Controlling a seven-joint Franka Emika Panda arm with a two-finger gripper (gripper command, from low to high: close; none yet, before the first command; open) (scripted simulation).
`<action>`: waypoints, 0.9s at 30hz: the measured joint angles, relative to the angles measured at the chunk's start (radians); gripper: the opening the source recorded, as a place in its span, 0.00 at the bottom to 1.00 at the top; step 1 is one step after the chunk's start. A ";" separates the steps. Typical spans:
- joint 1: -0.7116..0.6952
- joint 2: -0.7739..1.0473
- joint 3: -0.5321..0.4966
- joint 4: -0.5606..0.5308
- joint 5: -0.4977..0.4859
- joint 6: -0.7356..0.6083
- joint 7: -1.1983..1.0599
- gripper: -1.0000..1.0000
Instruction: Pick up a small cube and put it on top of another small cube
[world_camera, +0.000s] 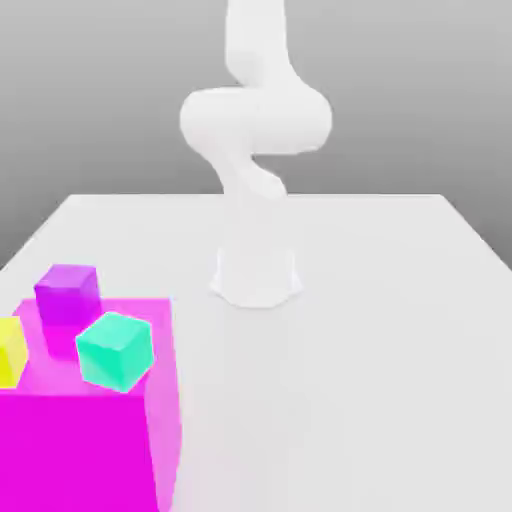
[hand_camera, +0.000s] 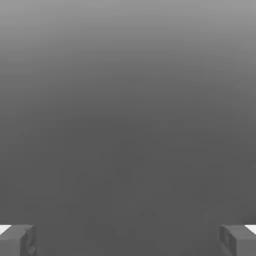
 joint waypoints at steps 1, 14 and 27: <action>-0.013 0.024 -0.038 -0.001 -0.010 0.016 -0.028 0.50; -0.109 0.470 -0.460 -0.213 -0.075 0.359 -0.430 0.50; 0.043 0.695 -0.442 -0.628 -0.120 0.560 -0.518 0.50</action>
